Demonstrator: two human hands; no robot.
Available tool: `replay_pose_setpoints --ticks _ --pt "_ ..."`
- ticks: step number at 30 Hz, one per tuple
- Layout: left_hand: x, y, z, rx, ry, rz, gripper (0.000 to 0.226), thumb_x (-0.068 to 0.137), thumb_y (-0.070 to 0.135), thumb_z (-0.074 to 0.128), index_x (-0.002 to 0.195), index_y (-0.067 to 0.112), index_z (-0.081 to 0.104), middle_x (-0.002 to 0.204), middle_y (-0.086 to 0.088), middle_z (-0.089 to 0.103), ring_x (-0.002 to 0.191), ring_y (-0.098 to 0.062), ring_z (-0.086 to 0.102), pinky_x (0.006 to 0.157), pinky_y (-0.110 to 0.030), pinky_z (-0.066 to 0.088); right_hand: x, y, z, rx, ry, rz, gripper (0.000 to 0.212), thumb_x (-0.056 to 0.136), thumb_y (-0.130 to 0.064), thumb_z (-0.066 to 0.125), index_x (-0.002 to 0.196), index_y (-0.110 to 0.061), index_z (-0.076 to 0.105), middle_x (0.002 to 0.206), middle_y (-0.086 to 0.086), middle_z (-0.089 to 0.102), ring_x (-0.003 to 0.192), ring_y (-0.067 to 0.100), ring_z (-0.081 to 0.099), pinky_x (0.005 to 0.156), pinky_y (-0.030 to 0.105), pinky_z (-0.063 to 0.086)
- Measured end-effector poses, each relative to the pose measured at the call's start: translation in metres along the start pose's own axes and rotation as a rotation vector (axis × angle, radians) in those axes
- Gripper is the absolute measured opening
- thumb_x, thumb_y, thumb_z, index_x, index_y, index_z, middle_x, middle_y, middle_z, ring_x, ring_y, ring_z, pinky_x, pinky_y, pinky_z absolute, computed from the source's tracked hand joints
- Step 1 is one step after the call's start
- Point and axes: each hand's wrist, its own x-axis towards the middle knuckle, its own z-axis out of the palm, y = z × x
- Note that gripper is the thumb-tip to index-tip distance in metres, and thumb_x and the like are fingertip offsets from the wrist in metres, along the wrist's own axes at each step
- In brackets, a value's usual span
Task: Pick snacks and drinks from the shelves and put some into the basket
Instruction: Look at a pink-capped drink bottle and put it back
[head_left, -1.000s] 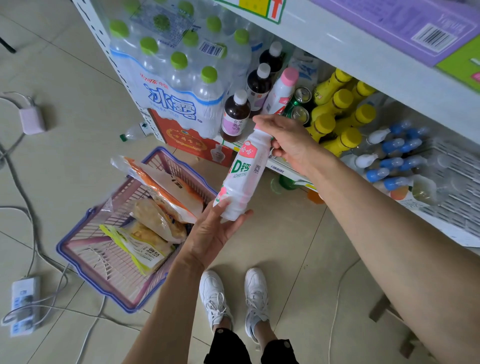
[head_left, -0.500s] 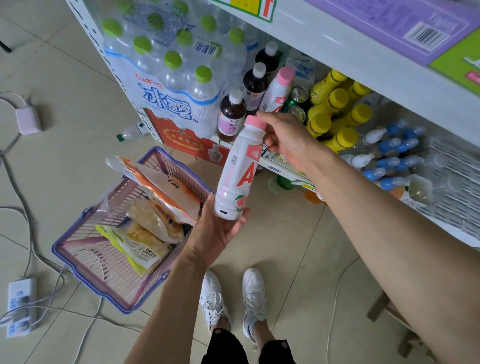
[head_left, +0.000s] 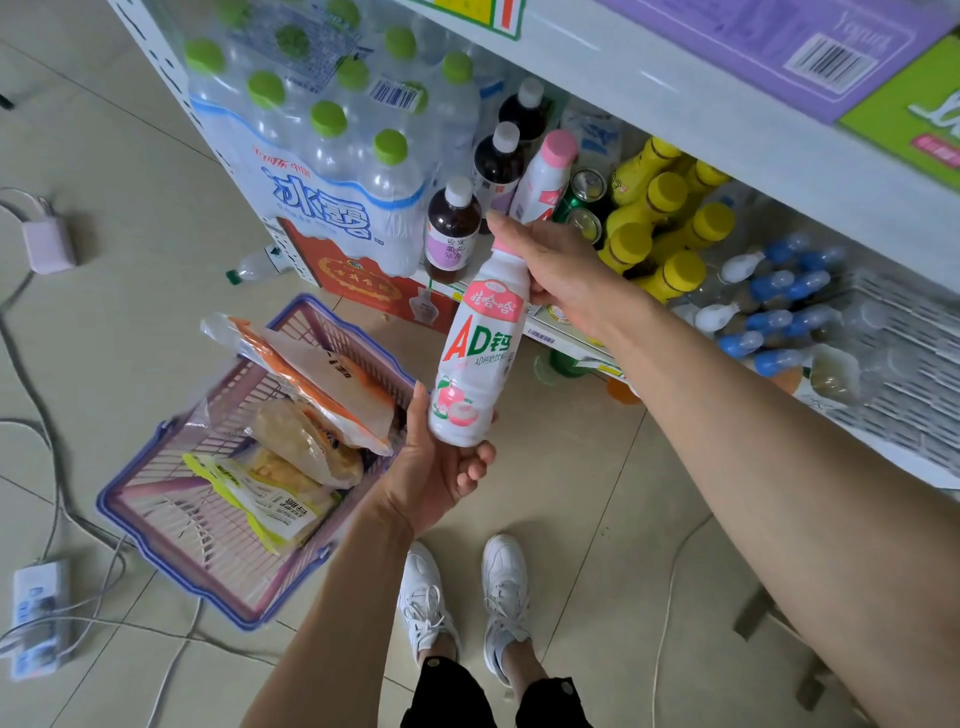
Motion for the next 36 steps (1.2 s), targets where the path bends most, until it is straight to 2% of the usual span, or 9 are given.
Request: replay_pose_setpoints --ticks 4,11,16,18,22,25,27,30,36 --pt "0.003 0.002 0.002 -0.125 -0.051 -0.04 0.084 0.073 0.079 0.035 0.102 0.004 0.061 0.071 -0.005 0.055 0.051 -0.008 0.052 0.039 -0.014 0.046 -0.002 -0.003 0.001 -0.029 -0.035 0.015 0.064 0.064 -0.077 0.06 0.09 -0.019 0.053 0.077 0.011 0.048 0.069 0.021 0.047 0.062 0.034 0.036" --pt "0.011 0.008 -0.002 -0.177 -0.075 -0.091 0.081 0.083 0.074 0.034 0.103 -0.001 0.058 0.063 -0.008 0.05 0.042 -0.009 0.042 0.03 -0.013 0.026 0.0 0.001 -0.006 0.008 -0.048 0.016 0.052 0.087 -0.059 0.061 0.049 -0.024 0.055 0.055 -0.001 0.049 0.048 0.013 0.043 0.047 0.025 0.03" --pt "0.013 0.008 -0.003 -0.173 -0.062 -0.032 0.072 0.088 0.072 0.033 0.1 0.005 0.058 0.068 -0.008 0.052 0.045 -0.009 0.045 0.034 -0.013 0.029 0.006 0.005 -0.011 -0.034 -0.046 0.017 0.046 0.086 -0.061 0.06 0.065 -0.022 0.051 0.059 -0.003 0.046 0.05 0.011 0.041 0.046 0.023 0.029" --pt "0.014 0.005 -0.002 -0.146 -0.01 0.068 0.062 0.087 0.066 0.045 0.106 0.009 0.059 0.077 -0.009 0.056 0.051 -0.008 0.049 0.037 -0.013 0.037 0.01 0.008 -0.015 -0.054 -0.024 0.022 0.04 0.088 -0.058 0.06 0.078 -0.02 0.058 0.064 -0.006 0.049 0.053 0.009 0.044 0.045 0.022 0.031" --pt "0.018 0.005 -0.007 -0.012 0.017 0.268 0.082 0.065 0.033 0.089 0.133 0.012 0.049 0.117 -0.01 0.064 0.097 -0.02 0.066 0.079 -0.033 0.059 0.013 0.009 -0.025 -0.092 0.019 -0.037 0.035 0.096 -0.041 0.058 0.094 -0.007 0.069 0.049 -0.018 0.057 0.042 -0.003 0.046 0.042 0.02 0.032" --pt "0.025 0.002 -0.003 -0.001 0.063 0.363 0.066 0.07 0.003 0.08 0.125 0.017 0.044 0.128 -0.011 0.055 0.11 -0.025 0.063 0.097 -0.047 0.053 0.015 0.007 -0.026 -0.118 0.039 -0.078 0.052 0.092 -0.043 0.062 0.089 0.008 0.063 0.059 0.002 0.054 0.051 0.013 0.046 0.044 0.023 0.031" --pt "0.029 0.002 0.005 0.031 0.131 0.437 0.058 0.076 -0.006 0.071 0.119 0.018 0.041 0.123 -0.008 0.055 0.11 -0.023 0.06 0.102 -0.048 0.048 0.014 0.007 -0.027 -0.168 0.031 -0.096 0.049 0.088 -0.05 0.063 0.079 -0.002 0.06 0.064 0.011 0.045 0.055 0.019 0.043 0.048 0.027 0.032" --pt "0.036 0.0 0.007 0.083 0.239 0.518 0.057 0.083 -0.013 0.065 0.12 0.019 0.036 0.12 -0.006 0.053 0.107 -0.021 0.057 0.103 -0.044 0.046 0.013 0.006 -0.029 -0.305 0.03 -0.128 0.041 0.087 -0.051 0.065 0.066 -0.016 0.055 0.061 0.001 0.052 0.043 0.01 0.046 0.046 0.022 0.037" --pt "0.049 0.01 0.011 0.274 0.429 0.593 0.065 0.069 0.01 0.076 0.121 0.027 0.039 0.114 -0.003 0.055 0.1 -0.02 0.059 0.094 -0.046 0.051 0.015 0.004 -0.036 -0.291 -0.047 -0.163 0.017 0.089 -0.032 0.068 0.096 -0.016 0.068 0.071 -0.007 0.057 0.055 0.009 0.052 0.056 0.03 0.048"
